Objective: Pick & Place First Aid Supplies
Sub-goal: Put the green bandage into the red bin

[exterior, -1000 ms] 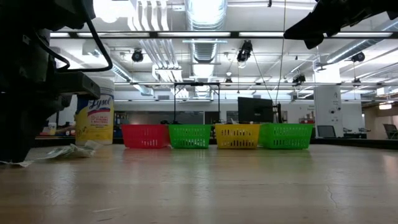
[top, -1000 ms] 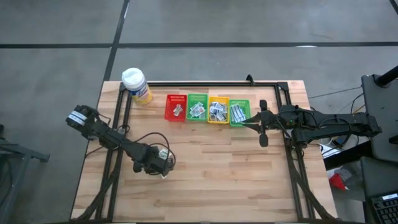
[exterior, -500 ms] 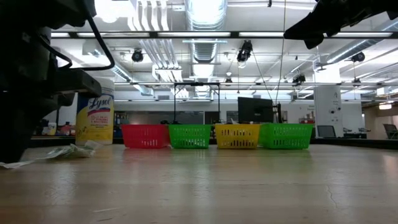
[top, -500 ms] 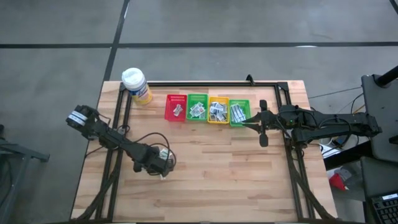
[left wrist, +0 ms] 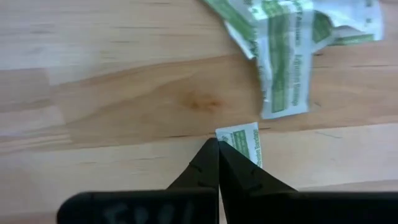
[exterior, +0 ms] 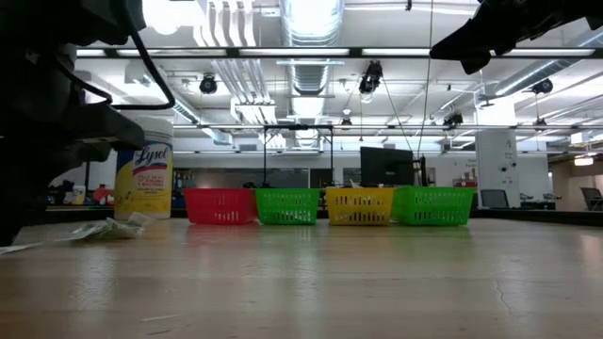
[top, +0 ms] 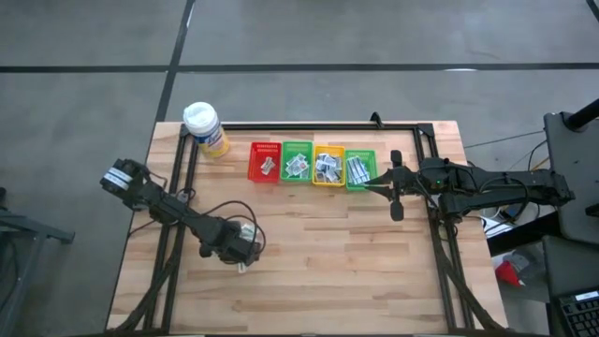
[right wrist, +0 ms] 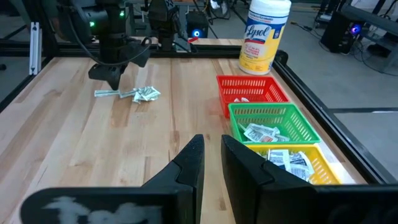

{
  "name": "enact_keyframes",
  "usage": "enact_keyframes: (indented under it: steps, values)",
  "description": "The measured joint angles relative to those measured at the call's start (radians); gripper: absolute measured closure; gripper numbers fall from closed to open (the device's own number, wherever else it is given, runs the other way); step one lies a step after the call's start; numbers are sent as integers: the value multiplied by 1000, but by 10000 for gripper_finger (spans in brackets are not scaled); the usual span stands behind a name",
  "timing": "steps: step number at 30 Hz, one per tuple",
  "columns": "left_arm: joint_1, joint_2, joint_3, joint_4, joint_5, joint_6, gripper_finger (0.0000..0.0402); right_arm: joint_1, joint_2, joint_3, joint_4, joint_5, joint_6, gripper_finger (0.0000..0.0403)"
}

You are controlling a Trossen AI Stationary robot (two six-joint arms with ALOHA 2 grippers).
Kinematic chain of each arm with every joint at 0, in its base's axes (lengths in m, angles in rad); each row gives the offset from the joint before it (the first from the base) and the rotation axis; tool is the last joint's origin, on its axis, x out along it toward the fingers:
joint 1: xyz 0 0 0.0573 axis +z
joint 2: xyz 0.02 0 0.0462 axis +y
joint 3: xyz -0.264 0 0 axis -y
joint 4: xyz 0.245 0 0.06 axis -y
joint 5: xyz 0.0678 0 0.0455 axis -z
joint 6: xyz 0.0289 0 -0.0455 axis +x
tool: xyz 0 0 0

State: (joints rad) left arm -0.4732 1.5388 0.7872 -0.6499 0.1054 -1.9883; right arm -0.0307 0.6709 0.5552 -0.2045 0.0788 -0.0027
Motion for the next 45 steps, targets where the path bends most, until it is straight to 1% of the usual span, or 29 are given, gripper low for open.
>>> enact_keyframes:
  steps: [3, 9, 18, 26, 35, 37, 39, 45]
  values:
    - [0, 0, 0, -26, 9, -2, 401, 0, 0, 0, 0, 0, 1, 351]
    - [-2, -3, -2, -139, 14, -9, 401, 0, 0, 0, 0, 0, 0, 351]
    - [-2, -21, -2, -238, 12, -26, 401, 0, 0, 0, 0, 0, 0, 351]
    - [-2, -57, 27, -290, -4, -26, 401, 0, 0, 0, 0, 0, 1, 351]
    - [-8, -92, 71, -265, -56, -20, 400, 0, 0, 0, 0, 0, 1, 351]
    - [-15, -92, 80, -247, -63, -20, 391, 0, 0, 0, 0, 0, 0, 351]
    - [-23, -92, 80, -241, -64, -32, 374, 0, 0, 0, 0, 0, 1, 351]
    - [-45, -92, 77, -231, -64, -106, 303, 0, 0, 0, 0, 0, 0, 351]
